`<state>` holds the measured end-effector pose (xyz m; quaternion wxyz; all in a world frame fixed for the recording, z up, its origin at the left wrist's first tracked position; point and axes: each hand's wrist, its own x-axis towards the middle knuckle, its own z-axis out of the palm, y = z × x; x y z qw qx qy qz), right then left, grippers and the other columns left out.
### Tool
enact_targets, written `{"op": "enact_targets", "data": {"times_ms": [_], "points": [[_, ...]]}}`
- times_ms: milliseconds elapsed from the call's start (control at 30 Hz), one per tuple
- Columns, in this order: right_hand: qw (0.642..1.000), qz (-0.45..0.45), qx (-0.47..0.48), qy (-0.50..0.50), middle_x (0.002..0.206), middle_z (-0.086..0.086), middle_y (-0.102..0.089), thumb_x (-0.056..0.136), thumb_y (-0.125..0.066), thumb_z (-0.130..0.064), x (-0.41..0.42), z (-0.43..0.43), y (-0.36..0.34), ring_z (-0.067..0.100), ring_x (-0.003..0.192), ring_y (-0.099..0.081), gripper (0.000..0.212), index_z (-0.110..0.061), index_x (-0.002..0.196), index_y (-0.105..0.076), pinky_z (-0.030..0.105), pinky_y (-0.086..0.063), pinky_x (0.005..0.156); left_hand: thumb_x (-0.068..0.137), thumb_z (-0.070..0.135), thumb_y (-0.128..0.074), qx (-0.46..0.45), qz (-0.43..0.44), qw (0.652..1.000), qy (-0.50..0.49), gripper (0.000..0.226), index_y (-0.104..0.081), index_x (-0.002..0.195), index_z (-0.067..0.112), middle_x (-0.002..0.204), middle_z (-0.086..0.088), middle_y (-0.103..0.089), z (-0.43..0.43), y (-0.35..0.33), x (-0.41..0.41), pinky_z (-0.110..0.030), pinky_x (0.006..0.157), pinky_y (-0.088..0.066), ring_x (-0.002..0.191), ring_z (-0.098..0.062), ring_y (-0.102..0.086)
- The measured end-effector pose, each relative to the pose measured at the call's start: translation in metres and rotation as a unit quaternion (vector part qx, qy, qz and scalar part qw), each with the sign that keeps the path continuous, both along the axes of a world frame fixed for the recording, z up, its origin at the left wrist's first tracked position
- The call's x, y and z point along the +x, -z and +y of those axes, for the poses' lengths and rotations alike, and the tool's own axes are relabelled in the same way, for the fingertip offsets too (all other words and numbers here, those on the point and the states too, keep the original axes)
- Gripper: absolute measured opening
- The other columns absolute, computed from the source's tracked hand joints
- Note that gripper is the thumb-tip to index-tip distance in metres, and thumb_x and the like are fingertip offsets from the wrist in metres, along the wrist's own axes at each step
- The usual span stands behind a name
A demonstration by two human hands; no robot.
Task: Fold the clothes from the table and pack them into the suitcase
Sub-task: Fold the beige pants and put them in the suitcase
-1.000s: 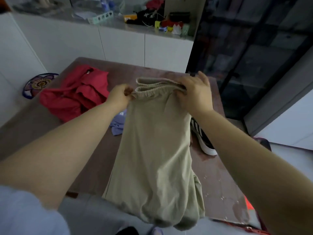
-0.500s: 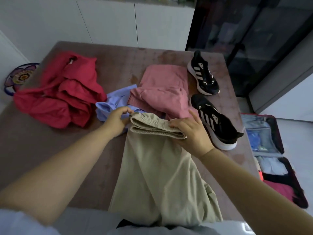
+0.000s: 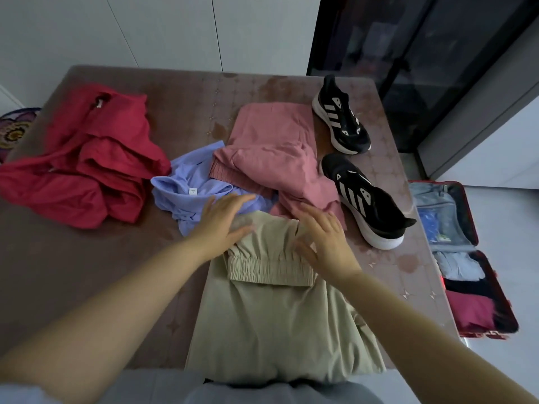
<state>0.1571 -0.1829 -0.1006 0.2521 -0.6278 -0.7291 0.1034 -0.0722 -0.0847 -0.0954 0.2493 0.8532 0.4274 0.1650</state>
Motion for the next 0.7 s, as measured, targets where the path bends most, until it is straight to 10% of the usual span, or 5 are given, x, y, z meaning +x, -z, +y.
{"op": "enact_targets", "data": {"times_ms": [133,267,433,700], "points": [[0.970,-0.088,-0.227,0.023,0.146,0.003,-0.038,0.082,-0.063,-0.051,0.003,0.019,-0.006,0.025,0.139,-0.025,0.082,-0.021,0.148,-0.023,0.043,0.005,0.116,0.068,0.064,-0.068,-0.100,0.234,0.966,0.043,0.085,-0.035,0.138,0.030,0.136,-0.003,-0.044,0.015,-0.008,0.013,-0.035,0.110,-0.008,0.133,-0.020,-0.027],[0.960,-0.127,-0.248,0.029,0.126,0.001,-0.051,0.067,-0.071,-0.063,0.013,0.019,-0.003,0.026,0.125,-0.035,0.076,-0.022,0.129,-0.053,0.040,-0.002,0.114,0.058,0.070,-0.072,-0.107,0.303,0.947,0.015,0.080,-0.049,0.124,0.030,0.117,-0.005,-0.050,0.014,-0.003,0.005,-0.031,0.100,-0.017,0.122,-0.023,-0.034],[0.931,-0.018,-0.364,0.013,0.103,-0.004,-0.057,0.056,-0.087,-0.047,0.017,0.022,-0.026,0.020,0.102,-0.054,0.076,-0.021,0.117,-0.052,0.029,-0.041,0.086,0.063,0.050,-0.081,-0.168,0.231,0.958,0.004,0.035,-0.052,0.065,0.029,0.071,0.013,-0.049,0.015,-0.015,-0.003,-0.025,0.077,-0.029,0.090,-0.017,-0.048],[0.914,-0.075,-0.398,0.000,0.074,0.002,-0.066,0.061,-0.088,-0.027,0.024,0.066,-0.080,0.019,0.071,-0.063,0.032,-0.010,0.081,-0.069,0.021,-0.050,0.058,0.071,0.028,-0.080,-0.169,0.159,0.973,0.022,0.024,-0.061,0.074,0.014,0.069,0.004,-0.058,0.046,-0.065,0.004,-0.024,0.060,-0.039,0.072,-0.019,-0.056]]}}
